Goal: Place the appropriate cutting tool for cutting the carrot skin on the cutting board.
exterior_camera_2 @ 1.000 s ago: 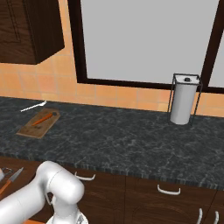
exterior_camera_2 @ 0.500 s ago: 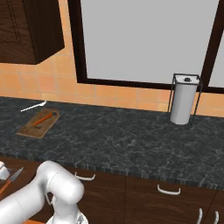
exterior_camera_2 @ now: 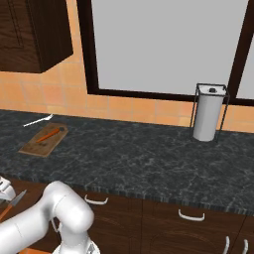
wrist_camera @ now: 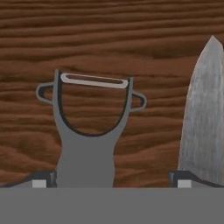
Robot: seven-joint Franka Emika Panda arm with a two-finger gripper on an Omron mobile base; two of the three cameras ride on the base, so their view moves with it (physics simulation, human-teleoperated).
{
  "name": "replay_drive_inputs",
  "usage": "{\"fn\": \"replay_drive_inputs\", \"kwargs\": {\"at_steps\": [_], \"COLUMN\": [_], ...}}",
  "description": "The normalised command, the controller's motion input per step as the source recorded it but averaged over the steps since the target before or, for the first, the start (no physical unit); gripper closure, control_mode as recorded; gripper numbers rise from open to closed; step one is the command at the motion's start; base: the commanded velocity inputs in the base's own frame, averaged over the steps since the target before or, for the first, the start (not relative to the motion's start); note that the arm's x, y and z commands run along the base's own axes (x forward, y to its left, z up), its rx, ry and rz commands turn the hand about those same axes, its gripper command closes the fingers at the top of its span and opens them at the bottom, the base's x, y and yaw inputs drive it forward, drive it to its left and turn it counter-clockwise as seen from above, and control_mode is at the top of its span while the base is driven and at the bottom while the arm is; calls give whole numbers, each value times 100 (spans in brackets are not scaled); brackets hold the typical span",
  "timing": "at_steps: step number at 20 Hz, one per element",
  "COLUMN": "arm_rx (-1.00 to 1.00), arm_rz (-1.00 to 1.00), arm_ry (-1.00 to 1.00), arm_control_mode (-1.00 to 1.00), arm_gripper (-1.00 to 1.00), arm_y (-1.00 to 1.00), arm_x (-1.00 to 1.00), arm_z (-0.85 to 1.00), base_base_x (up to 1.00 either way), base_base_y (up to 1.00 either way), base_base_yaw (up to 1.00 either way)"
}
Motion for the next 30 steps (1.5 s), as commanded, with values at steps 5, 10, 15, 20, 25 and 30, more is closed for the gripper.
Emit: {"fn": "replay_drive_inputs", "kwargs": {"at_steps": [5,10,15,20,25,30], "arm_rx": [0,0,0,0,0,0], "arm_rz": [0,0,0,0,0,0], "arm_ry": [3,0,0,0,0,0], "arm_control_mode": [-100,-100,-100,-100,-100,-100], "arm_gripper": [-100,-100,-100,-100,100,100], "arm_y": [19,24,9,0,0,0], "arm_x": [0,0,-11,-3,-60,-57], "arm_z": [-11,-1,-24,-35,-78,-83], "base_base_x": [0,0,0,0,0,0], "base_base_y": [0,0,0,0,0,0], "base_base_yaw": [0,0,0,0,0,0]}}
